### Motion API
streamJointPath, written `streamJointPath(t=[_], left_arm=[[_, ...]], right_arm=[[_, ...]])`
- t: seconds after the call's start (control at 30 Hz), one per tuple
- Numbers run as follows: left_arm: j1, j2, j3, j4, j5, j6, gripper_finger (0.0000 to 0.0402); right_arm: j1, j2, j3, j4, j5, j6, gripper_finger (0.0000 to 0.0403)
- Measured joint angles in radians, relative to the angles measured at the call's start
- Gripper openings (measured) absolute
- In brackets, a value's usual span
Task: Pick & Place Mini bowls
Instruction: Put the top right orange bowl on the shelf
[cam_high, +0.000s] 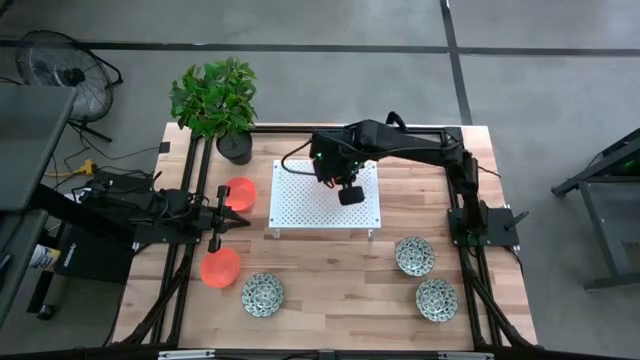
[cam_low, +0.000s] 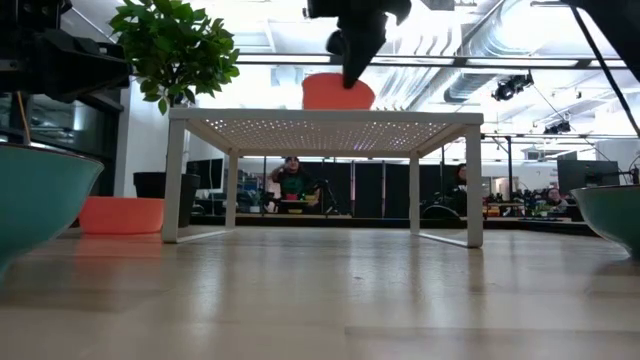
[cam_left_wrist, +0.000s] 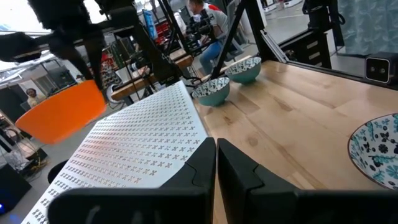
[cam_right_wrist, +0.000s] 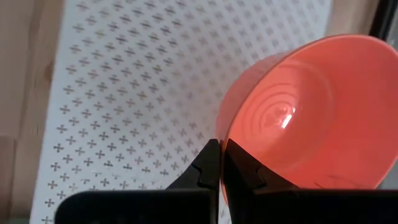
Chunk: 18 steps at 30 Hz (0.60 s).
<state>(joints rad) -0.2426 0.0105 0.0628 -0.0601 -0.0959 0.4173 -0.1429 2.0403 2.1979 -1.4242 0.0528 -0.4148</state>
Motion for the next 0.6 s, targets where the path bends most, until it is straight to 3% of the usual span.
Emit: streamJointPath(t=[0.3,0.6], left_arm=[[0.000,0.000,0.000,-0.003,0.000,0.000,0.0009],[0.000,0.000,0.000,-0.003,-0.001,0.000,0.0009]], right_arm=[[0.046,0.002,-0.002,0.132,-0.037,-0.205,0.0000],[0.067,0.031,-0.002,0.207,-0.045,-0.300,0.0000]])
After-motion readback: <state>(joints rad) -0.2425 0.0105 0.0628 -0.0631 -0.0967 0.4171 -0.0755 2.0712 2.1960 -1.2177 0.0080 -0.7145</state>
